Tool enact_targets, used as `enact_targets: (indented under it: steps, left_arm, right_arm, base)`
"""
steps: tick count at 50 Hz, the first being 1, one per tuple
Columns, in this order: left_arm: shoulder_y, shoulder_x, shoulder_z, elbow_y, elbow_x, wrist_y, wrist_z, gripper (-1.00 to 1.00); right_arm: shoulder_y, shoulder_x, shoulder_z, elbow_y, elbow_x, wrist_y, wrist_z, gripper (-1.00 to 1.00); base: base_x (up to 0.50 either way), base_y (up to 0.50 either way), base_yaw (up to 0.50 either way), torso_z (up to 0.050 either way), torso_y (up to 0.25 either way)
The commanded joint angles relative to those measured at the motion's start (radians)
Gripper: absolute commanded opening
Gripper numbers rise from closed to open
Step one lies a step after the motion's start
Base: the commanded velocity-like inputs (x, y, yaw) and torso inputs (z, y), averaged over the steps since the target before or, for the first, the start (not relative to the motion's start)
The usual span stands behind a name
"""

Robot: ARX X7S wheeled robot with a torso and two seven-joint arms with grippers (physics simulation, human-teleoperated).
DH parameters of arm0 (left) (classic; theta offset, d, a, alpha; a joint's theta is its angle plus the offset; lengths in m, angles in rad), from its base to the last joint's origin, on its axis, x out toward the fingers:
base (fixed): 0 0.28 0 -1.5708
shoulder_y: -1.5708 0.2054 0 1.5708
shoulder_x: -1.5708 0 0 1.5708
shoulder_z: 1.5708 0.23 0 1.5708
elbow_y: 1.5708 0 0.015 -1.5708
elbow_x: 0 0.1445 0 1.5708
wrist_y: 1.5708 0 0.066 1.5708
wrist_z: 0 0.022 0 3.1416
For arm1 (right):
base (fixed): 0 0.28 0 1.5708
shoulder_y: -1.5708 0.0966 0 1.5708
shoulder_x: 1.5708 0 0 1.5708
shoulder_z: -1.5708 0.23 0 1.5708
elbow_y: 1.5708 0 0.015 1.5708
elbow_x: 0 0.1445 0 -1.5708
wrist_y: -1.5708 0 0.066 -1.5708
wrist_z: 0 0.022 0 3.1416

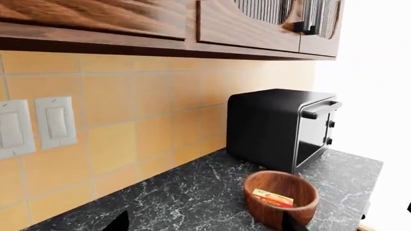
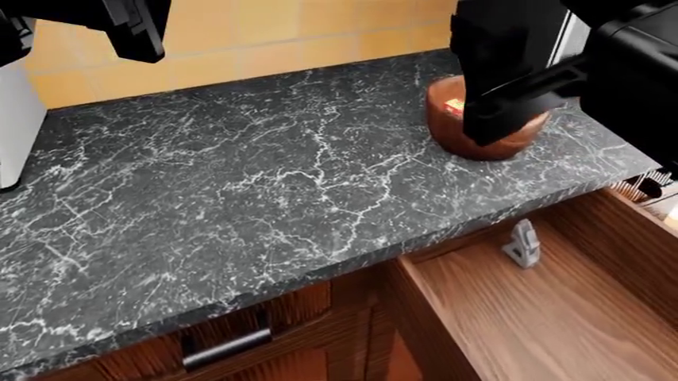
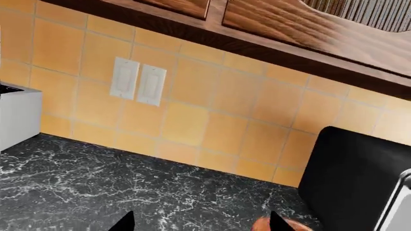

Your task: Place the bar in the bowl and close the drawer.

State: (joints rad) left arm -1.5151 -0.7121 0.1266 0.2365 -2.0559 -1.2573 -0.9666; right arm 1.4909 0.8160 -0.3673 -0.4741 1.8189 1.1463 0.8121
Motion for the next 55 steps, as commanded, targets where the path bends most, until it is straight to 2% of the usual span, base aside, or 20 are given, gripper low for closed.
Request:
enact_targets:
  steps: [1,55]
  left_arm:
    - [-0.003,-0.006,0.008,0.002,-0.005,0.008,0.0,1.0]
    - [-0.011,-0.028,0.045,0.009,-0.02,0.037,0.008,1.0]
  right_arm:
    - [0.003,0.005,-0.003,0.0,0.007,-0.007,0.003,1.0]
    - [0.002,0.017,-0.023,-0.008,0.013,-0.034,0.011,1.0]
  base:
    - [0.0,0.0,-0.5,0.0,0.0]
    - [0.0,0.0,-0.5,0.0,0.0]
